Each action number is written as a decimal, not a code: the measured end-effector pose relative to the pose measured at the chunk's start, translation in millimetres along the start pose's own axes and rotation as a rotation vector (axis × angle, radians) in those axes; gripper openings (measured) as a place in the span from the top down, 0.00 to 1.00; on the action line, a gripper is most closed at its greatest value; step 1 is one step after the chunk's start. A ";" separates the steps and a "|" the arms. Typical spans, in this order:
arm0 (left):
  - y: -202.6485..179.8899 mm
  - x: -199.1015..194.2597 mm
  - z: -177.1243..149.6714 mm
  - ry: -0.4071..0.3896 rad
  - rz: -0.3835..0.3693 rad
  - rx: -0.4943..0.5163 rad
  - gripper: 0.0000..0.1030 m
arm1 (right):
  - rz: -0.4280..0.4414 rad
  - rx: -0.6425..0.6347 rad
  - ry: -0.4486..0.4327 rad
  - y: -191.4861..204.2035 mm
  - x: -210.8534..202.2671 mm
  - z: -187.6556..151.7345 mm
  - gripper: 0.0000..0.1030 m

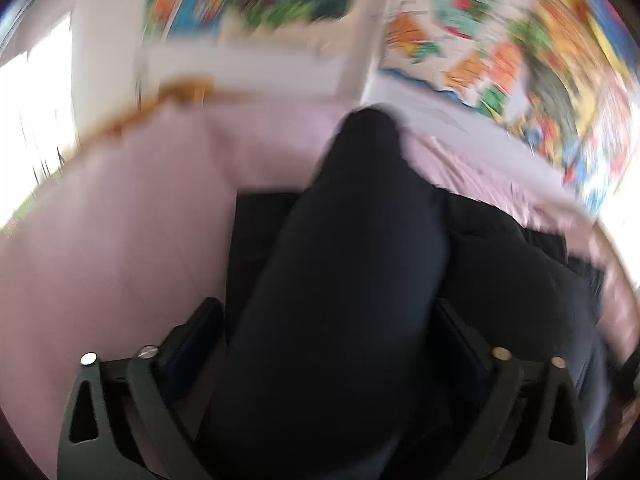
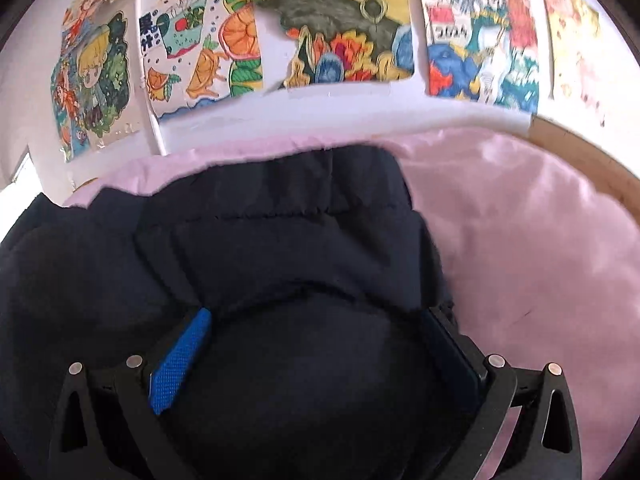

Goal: Fold large clothes

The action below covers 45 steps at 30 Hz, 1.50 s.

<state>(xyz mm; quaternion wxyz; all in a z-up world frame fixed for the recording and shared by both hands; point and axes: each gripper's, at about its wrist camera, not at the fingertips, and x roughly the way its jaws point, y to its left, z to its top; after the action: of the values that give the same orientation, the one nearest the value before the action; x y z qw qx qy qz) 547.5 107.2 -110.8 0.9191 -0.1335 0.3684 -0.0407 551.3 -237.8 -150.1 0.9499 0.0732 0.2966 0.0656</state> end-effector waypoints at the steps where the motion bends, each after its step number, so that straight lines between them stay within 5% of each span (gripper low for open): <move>1: 3.0 5.6 0.7 0.011 -0.020 -0.020 0.01 | 0.006 0.003 0.005 -1.3 2.8 -0.1 0.00; 17: 2.1 8.8 -6.8 -0.009 -0.038 0.032 0.01 | 0.071 0.071 0.041 -17.4 23.8 -8.4 0.00; 23: 14.3 -27.7 -10.3 -0.071 -0.159 0.000 0.01 | 0.161 0.111 -0.010 -31.1 -5.0 -8.1 0.00; 26: 20.2 -47.4 -14.1 -0.075 -0.213 -0.015 0.01 | 0.273 0.132 -0.048 -40.2 -36.8 -5.4 0.00; 32: 25.0 -82.3 -28.3 -0.017 -0.200 0.068 0.01 | 0.380 0.080 0.058 -54.5 -67.1 -27.5 0.00; 38: 47.7 -90.5 -60.8 0.030 -0.177 0.006 0.01 | 0.420 0.206 0.133 -87.9 -65.0 -50.7 0.00; 45: 49.3 -82.2 -68.1 0.077 -0.177 0.018 0.01 | 0.433 0.204 0.169 -100.5 -48.2 -34.9 0.00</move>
<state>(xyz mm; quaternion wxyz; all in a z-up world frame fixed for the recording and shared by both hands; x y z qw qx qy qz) 439.8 154.1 -116.8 0.8983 -0.1557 0.3896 -0.1303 500.2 -340.9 -169.7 0.8734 0.2247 0.3572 0.2432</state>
